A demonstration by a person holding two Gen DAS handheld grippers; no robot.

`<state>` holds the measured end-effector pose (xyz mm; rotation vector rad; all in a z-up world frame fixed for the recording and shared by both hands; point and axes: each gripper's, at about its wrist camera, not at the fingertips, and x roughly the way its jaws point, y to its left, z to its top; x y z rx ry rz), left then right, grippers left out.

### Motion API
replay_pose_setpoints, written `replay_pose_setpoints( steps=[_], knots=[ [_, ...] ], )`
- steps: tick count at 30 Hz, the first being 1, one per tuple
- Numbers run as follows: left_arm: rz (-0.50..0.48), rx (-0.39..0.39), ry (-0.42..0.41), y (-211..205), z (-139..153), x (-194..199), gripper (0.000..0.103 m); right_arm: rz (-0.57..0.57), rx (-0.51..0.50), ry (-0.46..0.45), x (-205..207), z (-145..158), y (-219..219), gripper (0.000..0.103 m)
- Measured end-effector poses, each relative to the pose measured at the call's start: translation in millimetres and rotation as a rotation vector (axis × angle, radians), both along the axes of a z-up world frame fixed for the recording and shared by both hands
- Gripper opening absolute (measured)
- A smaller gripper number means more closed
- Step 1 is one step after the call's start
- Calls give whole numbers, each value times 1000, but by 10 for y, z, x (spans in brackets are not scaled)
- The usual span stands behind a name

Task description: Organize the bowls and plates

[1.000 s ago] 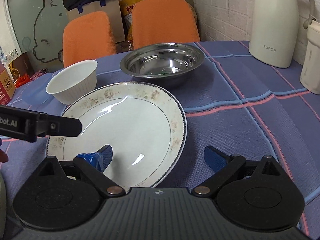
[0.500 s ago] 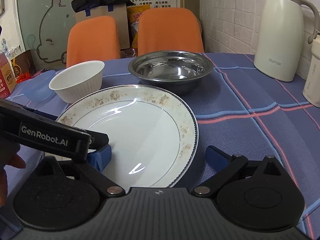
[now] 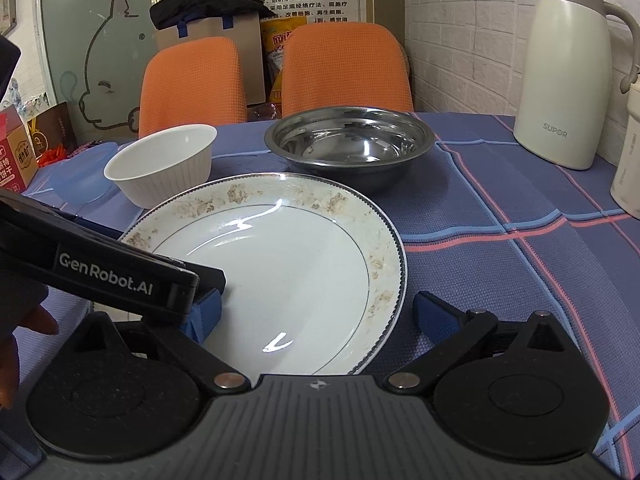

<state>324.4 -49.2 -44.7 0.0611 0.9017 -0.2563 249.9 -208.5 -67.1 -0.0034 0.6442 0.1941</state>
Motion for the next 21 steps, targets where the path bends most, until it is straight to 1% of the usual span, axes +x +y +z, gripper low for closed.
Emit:
replay_pose_setpoints(
  steps=[5, 10, 13, 14, 15, 16, 17, 18, 19, 21],
  knots=[
    [2, -1, -3, 2, -1, -4, 103, -2, -3, 1, -35, -3, 21, 90],
    [11, -2, -5, 3, -2, 1, 102, -31, -3, 5, -39, 2, 59, 90],
    [12, -2, -6, -1, 5, -8, 100, -39, -2, 9, -35, 3, 69, 90],
    [3, -10, -7, -5, 18, -17, 93, -46, -1, 14, -33, 7, 81, 90],
    [-16, -24, -9, -12, 40, -33, 78, -51, -2, 18, -26, 12, 88, 90],
    [-44, -44, -10, -26, 68, -54, 69, -51, -1, 21, -21, 17, 100, 89],
    [-51, -42, -12, -49, 89, -67, 61, -42, 1, 23, -22, 21, 119, 88],
    [-54, -28, -16, -71, 92, -70, 67, -17, 6, 26, -28, 24, 146, 88],
    [-54, -28, -14, -81, 84, -69, 67, -15, 14, 26, -46, 29, 173, 90],
    [-43, -34, -9, -60, 92, -82, 66, -32, 33, 27, -81, 43, 189, 90]
  ],
)
